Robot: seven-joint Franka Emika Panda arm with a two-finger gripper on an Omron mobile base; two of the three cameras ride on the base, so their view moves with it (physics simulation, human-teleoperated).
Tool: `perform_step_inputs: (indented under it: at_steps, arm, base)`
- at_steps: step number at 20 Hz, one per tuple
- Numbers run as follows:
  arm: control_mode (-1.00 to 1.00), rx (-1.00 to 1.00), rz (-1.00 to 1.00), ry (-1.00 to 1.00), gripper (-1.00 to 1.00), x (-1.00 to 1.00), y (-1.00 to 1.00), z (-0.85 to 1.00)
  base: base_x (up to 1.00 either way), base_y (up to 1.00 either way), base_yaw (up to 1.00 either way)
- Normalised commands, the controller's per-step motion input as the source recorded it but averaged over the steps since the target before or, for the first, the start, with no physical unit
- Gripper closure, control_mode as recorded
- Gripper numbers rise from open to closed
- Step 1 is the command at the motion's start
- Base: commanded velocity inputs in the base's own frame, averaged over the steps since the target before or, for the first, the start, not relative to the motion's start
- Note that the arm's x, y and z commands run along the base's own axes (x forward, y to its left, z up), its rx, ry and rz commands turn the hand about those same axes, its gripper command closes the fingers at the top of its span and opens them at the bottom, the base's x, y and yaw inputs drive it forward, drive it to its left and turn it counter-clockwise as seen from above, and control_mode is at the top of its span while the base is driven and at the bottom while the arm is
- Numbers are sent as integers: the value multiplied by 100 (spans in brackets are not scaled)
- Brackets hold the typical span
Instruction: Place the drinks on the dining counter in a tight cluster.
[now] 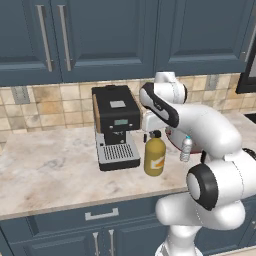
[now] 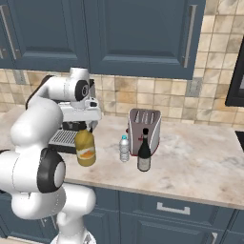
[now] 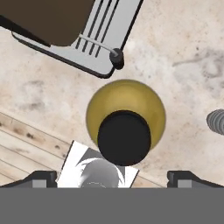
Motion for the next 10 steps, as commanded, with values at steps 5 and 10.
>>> perform_step_inputs:
  at_steps: [5,10]
  arm:
    - [-100,0,0,0,-100,26,6,0]
    - [-100,0,0,0,-100,36,1,0]
  base:
    - [0,0,0]
    - [0,0,0]
